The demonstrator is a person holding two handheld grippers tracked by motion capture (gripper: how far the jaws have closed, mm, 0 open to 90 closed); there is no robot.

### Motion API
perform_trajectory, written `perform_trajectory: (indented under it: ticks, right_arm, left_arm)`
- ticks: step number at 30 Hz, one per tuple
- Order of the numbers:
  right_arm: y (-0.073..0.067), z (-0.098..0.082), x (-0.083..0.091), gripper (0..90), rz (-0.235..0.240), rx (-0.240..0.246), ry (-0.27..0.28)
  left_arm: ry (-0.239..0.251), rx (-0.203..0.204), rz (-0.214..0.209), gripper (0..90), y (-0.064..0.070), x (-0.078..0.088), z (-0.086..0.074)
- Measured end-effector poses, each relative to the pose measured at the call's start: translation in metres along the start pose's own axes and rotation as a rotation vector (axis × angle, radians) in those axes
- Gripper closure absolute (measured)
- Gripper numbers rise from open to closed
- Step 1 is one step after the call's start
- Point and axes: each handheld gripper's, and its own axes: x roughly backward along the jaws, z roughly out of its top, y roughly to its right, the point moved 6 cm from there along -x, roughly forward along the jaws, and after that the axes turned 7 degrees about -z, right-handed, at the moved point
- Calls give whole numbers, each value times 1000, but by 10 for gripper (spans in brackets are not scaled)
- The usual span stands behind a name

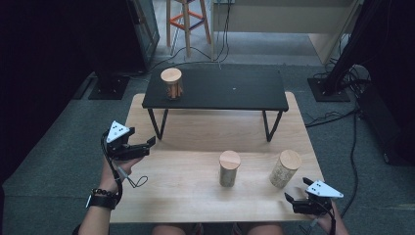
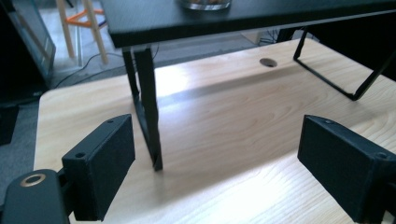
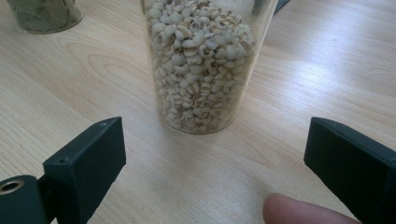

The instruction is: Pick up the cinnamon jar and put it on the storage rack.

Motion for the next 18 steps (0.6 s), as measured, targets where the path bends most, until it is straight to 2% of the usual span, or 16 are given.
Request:
perform_trajectory:
  ticks: [6, 9, 18]
  right_arm:
    - [-1, 0, 0, 53, -3, 8, 1]
    - [-2, 0, 0, 53, -3, 14, -3]
    - [-2, 2, -1, 53, -5, 12, -14]
  left_arm:
    - [15, -11, 24, 112, -2, 3, -26]
    - [27, -13, 21, 112, -6, 4, -41]
    - [-5, 16, 5, 112, -18, 2, -79]
